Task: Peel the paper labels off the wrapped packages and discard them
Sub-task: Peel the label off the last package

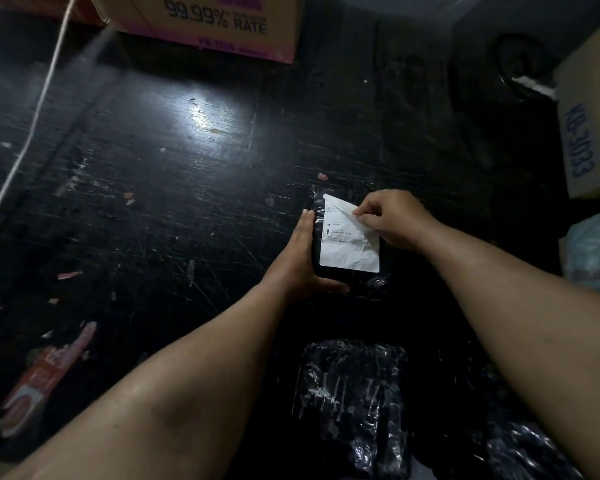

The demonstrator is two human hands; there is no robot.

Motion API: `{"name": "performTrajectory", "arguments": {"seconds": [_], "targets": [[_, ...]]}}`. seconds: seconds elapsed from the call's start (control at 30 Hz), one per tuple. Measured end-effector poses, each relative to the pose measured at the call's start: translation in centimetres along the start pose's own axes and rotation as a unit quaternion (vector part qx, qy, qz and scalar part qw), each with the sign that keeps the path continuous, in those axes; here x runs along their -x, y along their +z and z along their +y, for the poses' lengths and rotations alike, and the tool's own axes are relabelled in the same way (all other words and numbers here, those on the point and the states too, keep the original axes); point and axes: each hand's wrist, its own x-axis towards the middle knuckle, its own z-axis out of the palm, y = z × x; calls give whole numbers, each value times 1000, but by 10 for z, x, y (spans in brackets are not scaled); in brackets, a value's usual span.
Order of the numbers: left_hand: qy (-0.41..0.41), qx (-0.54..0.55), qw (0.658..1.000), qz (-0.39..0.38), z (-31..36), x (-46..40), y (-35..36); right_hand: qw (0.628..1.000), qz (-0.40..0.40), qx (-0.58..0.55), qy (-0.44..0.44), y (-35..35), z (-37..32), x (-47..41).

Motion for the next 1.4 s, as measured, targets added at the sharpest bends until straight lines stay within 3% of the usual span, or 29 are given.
{"name": "performTrajectory", "arguments": {"seconds": [0.17, 0.4, 0.53, 0.7, 1.13, 1.4], "targets": [[3, 0, 1000, 1, 0, 0, 0, 1000, -11, -24, 10, -5, -1, -1], [-2, 0, 1000, 3, -2, -1, 0, 993, 110, 28, 13, -7, -7, -11], [0, -2, 1000, 3, -2, -2, 1, 992, 96, 73, 26, -4, -11, -5], [-1, 0, 1000, 3, -2, -1, 1, 992, 21, 124, 13, -2, -15, -1], [-4, 14, 1000, 9, 0, -1, 1, 993, -1, 101, -55, -18, -18, 17], [-6, 15, 1000, 9, 2, 1, 1, 994, 43, 97, -8, -41, -20, 16]]}}
